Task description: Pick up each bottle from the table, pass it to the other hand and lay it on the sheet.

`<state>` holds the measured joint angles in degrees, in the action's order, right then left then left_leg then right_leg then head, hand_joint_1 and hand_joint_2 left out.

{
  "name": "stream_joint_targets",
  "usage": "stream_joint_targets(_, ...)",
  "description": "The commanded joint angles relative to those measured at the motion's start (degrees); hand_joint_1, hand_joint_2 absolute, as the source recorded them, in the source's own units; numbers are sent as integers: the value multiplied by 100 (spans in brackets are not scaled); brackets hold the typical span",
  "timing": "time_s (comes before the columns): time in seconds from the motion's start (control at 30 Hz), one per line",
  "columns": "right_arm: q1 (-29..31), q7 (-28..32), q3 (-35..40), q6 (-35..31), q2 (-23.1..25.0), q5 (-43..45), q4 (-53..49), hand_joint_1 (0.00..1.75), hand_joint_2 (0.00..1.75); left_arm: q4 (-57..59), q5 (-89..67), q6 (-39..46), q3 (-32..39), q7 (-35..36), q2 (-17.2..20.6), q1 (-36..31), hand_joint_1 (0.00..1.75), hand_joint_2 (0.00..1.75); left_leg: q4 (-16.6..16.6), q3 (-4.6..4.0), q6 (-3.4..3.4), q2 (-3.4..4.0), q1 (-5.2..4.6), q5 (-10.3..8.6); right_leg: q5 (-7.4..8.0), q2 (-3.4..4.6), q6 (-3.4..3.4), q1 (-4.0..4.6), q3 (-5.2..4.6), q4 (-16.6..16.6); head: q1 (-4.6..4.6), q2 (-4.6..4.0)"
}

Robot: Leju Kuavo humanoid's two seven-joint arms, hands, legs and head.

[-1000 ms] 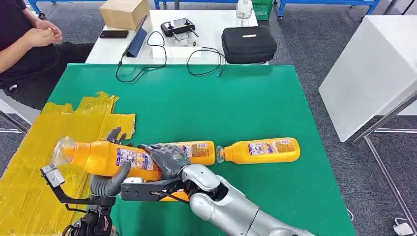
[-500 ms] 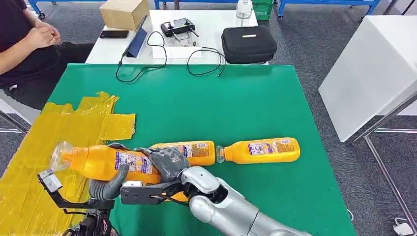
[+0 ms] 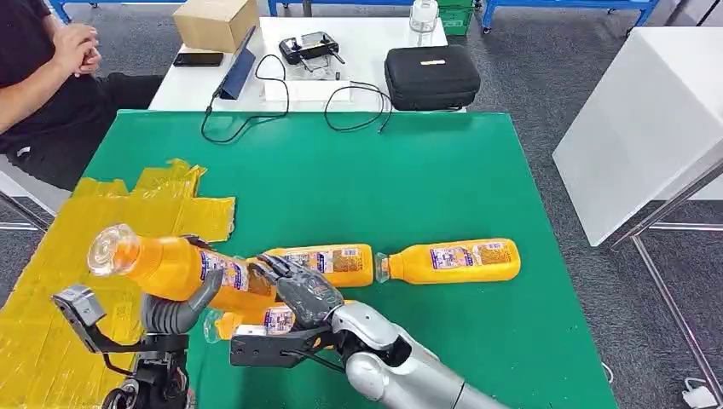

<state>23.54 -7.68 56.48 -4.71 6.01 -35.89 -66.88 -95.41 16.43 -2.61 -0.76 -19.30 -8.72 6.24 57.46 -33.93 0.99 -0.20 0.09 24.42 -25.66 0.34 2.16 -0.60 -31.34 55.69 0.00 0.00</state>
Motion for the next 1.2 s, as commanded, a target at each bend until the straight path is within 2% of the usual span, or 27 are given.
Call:
stream_joint_targets(0.03, -1028, 369, -955, -755, -763, -107, -1349, 0, 0, -108, -3138, 2035, 477, -363, 172, -271, 175, 175, 3, 8, -6, -31, 14, 4, -7, -36, -8, 15, 24, -9, 0, 0)
stream_joint_targets(0.07, -1101, 369, -1025, -672, -804, -108, -1467, 0, 0, -107, -3505, 2167, 549, -357, 207, -257, 175, 175, -2, 4, -3, -24, 5, 1, -6, -27, -4, 5, 15, -6, -2, 0)
stream_joint_targets(0.1, -1215, 331, -1117, -471, -892, -133, -1667, 0, 0, -69, -4712, 2770, 698, -277, 284, -223, 175, 175, 0, 8, -4, -24, 8, 5, -7, -27, -5, 9, 21, -9, 0, 0)
stream_joint_targets(0.2, -1312, 307, -1209, -137, -924, -195, -1767, 0, 0, 118, -6271, 3339, 872, 18, 457, -165, 175, 175, -1, 12, -5, -8, 7, 8, -5, -12, -6, 8, 22, -7, 2, 0)
stream_joint_targets(0.23, -1278, 246, -1168, 6, -928, -198, -1704, 0, 175, 287, -6788, 3433, 863, 204, 551, -169, 175, 175, -4, 6, -4, -3, 3, 4, -2, -6, -5, 4, 12, -5, 0, 0)
stream_joint_targets(0.37, -968, -80, -932, 357, -846, -275, -1164, 0, 175, 1231, -9024, 3701, 594, 1406, 936, -364, 175, 175, -11, 16, -9, -1, 6, 1, 2, -6, -10, 7, 20, -12, 0, 0)
stream_joint_targets(0.47, -836, -182, -796, 509, -825, -242, -927, 0, 175, 1844, -9546, 3582, 378, 1955, 1132, -560, 175, 175, -15, 12, -5, -5, -1, -5, 4, -8, -6, -1, 12, -10, 0, 0)
stream_joint_targets(0.73, -818, -236, -763, 566, -843, -234, -932, 0, 175, 1868, -9621, 3495, 341, 2066, 1178, -564, 175, 175, -6, 11, -10, -4, 5, -1, -2, -7, -6, 5, 16, -7, 0, 0)
stream_joint_targets(0.87, -849, -618, -539, 821, -774, -433, -735, 0, 175, 2514, -9679, 3193, 225, 2273, 1360, -742, 175, 175, -9, 10, -12, -3, 4, -4, 0, -7, -8, 5, 15, -9, 0, 0)
stream_joint_targets(1.0, -747, -681, -441, 889, -675, -502, -449, 0, 175, 2976, -9634, 3001, 249, 2381, 1368, -938, 175, 175, -11, 11, -14, -3, 6, -7, 4, -7, -10, 7, 15, -10, 2, 0)
stream_joint_targets(1.03, -742, -700, -433, 904, -671, -519, -422, 0, 175, 3019, -9664, 2958, 248, 2438, 1370, -958, 77, 175, -9, 3, -11, -2, 2, -7, 3, -4, -6, 3, 5, -6, 0, 0)
stream_joint_targets(1.07, -722, -737, -390, 939, -662, -573, -367, 0, 175, 3073, -9696, 2925, 245, 2499, 1375, -980, 0, 175, -11, 11, -14, -1, 6, -7, 4, -6, -10, 7, 14, -9, -2, 0)
stream_joint_targets(1.1, -721, -771, -384, 962, -650, -604, -325, 0, 175, 3095, -9694, 2883, 263, 2554, 1366, -991, 0, 0, -10, 5, -11, -2, 2, -7, 3, -5, -6, 2, 7, -6, 0, 0)
stream_joint_targets(1.2, -682, -835, -338, 1019, -561, -685, -125, 0, 175, 3092, -9632, 2816, 276, 2582, 1325, -1020, 0, 0, -9, 8, -12, 2, 7, -5, 3, -3, -8, 6, 10, -8, 0, 0)
